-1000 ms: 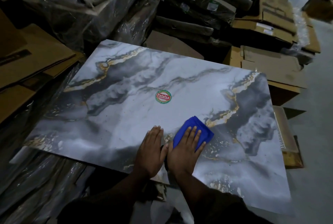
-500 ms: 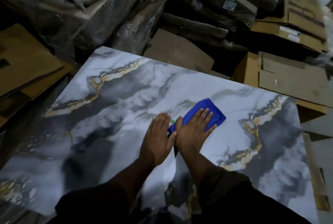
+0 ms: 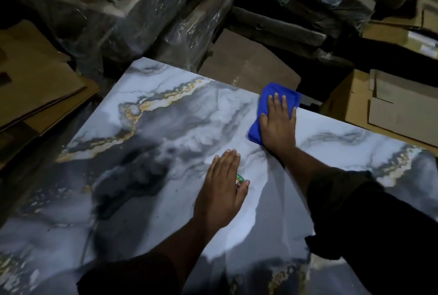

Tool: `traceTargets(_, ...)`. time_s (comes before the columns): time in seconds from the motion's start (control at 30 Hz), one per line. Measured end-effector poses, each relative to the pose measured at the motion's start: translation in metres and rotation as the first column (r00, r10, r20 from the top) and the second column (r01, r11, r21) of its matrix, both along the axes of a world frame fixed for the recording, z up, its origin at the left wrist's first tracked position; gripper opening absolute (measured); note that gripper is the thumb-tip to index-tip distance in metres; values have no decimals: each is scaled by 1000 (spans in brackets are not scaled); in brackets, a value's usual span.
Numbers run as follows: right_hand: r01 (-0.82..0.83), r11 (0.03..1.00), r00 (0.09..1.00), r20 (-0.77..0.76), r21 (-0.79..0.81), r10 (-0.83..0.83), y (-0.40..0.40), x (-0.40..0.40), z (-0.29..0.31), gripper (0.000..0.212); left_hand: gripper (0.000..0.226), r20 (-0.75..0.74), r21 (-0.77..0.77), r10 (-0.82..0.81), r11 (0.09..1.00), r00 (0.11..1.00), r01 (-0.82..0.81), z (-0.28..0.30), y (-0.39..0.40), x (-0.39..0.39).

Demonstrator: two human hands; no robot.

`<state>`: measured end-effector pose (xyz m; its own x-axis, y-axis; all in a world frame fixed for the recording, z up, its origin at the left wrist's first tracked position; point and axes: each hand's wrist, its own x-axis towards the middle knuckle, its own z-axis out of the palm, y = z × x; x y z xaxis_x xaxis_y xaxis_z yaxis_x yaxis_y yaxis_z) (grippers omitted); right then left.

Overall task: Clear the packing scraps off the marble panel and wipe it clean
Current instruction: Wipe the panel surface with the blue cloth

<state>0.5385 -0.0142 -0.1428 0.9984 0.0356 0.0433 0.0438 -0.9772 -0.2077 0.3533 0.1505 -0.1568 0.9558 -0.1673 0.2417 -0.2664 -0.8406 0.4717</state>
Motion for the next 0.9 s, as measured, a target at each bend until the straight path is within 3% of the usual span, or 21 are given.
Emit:
traceTargets(0.17, -467, 884, 883, -39, 19, 467, -18, -2, 5, 71, 61, 42, -93, 28, 995, 999, -24, 3, 1, -2)
traceTargets(0.27, -606, 795, 795, -27, -14, 606, -16, -26, 3, 66, 65, -3, -152, 58, 987, 998, -58, 4, 5, -5)
traceTargets(0.4, -724, 689, 689, 10, -29, 725, -5, -79, -2, 62, 66, -10, -92, 33, 995, 999, -34, 0, 17, -27)
traceTargets(0.5, -772, 635, 635, -1, -21, 773, 3, -127, -4, 61, 63, 13, -130, 54, 990, 998, -52, -2, 32, -58)
traceTargets(0.67, -781, 624, 624, 0, 13, 781, 15, -221, -1, 61, 61, 64, -58, 13, 998, 998, -9, -2, 66, -120)
traceTargets(0.9, -685, 728, 728, -9, 23, 686, 51, -360, 6, 66, 61, 29, -18, -70, 997, 997, 70, -7, 120, -200)
